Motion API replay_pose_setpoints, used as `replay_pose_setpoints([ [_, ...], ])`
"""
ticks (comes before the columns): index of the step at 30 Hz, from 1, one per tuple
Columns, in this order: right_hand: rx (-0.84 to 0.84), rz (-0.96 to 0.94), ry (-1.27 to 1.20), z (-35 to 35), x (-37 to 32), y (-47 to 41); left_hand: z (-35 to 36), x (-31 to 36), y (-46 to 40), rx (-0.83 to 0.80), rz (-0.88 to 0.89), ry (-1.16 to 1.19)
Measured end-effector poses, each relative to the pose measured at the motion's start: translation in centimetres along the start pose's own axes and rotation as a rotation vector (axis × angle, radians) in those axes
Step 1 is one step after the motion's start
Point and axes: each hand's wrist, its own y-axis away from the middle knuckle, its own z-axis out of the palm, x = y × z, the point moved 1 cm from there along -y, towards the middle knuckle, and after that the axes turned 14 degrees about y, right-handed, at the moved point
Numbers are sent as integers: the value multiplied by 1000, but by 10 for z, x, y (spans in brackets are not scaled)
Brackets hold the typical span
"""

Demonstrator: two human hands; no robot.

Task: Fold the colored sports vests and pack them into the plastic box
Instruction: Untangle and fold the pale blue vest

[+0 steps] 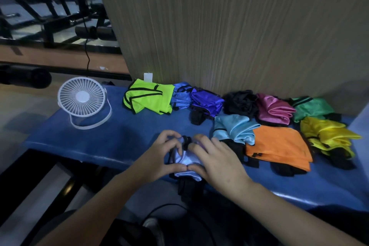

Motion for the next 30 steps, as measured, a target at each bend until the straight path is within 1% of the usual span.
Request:
replay_pose_setpoints([
  [2,12,-32,16,-5,-5,4,1,0,4,40,9,-73],
  [4,-36,-34,-39,-8,-8,6,2,3,7,49,12,-108],
  [9,-191,-10,-179,-12,-9,11,6,8,18,39,4,-68],
  [11,-206,-26,-108,-11,-11,13,6,6,20,28,2,-79],
  [13,-179,-25,-37,-5,-15,11,8,4,20,40,-1,-90],
  [19,-110,75,106,12,-3,-7,18,-1,-4,191,-31,-63],
  [24,-92,122,302,16,15,-18,28,-2,-32,243,-3,-83],
  [27,-88,129,336,19,22,-21,30,-4,-45,243,0,-86],
  [30,-95,132,315,22,24,-25,29,-6,-53,246,-1,-80],
])
